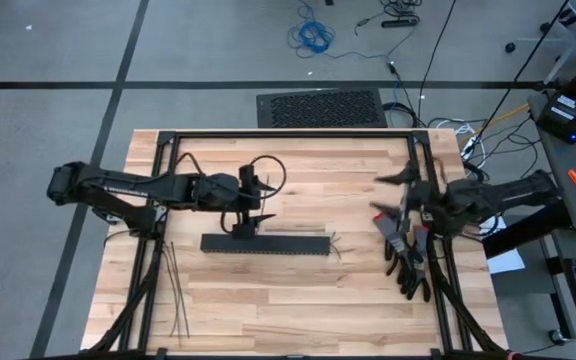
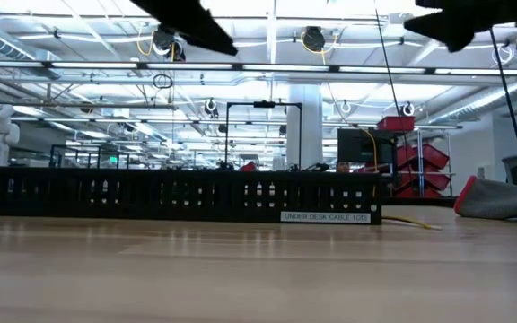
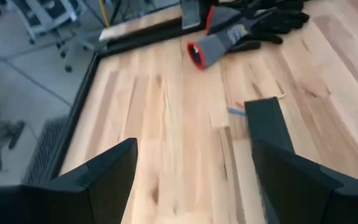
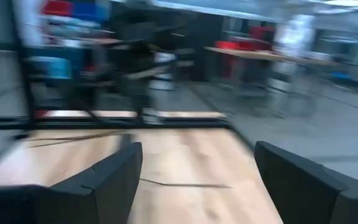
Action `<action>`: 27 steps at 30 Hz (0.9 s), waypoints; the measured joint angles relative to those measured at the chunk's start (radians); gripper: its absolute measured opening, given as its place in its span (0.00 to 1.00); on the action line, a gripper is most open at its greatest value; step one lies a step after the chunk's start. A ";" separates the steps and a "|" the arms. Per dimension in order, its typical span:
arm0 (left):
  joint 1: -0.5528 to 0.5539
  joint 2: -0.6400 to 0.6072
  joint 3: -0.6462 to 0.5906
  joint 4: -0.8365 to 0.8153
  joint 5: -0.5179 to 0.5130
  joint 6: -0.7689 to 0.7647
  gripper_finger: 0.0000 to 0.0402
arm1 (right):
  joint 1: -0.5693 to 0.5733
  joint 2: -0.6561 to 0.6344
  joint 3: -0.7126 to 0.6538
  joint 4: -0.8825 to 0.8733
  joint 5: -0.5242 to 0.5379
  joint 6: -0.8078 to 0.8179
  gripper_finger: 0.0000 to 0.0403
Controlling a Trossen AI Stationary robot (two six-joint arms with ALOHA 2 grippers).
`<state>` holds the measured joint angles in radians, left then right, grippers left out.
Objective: Ziptie cables
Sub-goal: Return to Home Position
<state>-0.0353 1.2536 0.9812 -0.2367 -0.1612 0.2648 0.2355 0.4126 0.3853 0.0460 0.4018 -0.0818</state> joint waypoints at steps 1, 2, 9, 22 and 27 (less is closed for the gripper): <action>0.000 -0.012 -0.015 -0.001 -0.006 -0.020 0.78 | -0.001 -0.026 0.021 -0.061 0.051 0.004 0.76; 0.000 -0.026 -0.031 0.000 -0.013 -0.040 0.78 | -0.005 -0.043 0.044 -0.117 0.105 0.020 0.76; 0.004 -0.163 -0.235 0.057 -0.087 -0.133 0.78 | -0.028 -0.067 0.115 -0.348 0.232 0.125 0.76; 0.009 -0.695 -0.751 0.420 -0.018 -0.179 0.78 | -0.056 -0.059 -0.133 -0.148 0.062 0.202 0.76; 0.008 -0.808 -0.826 0.428 -0.018 -0.174 0.78 | -0.062 -0.058 -0.319 0.161 -0.012 0.171 0.76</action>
<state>-0.0269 0.4454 0.1551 0.1912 -0.1795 0.0909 0.1731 0.3544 0.0662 0.2072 0.3898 0.0896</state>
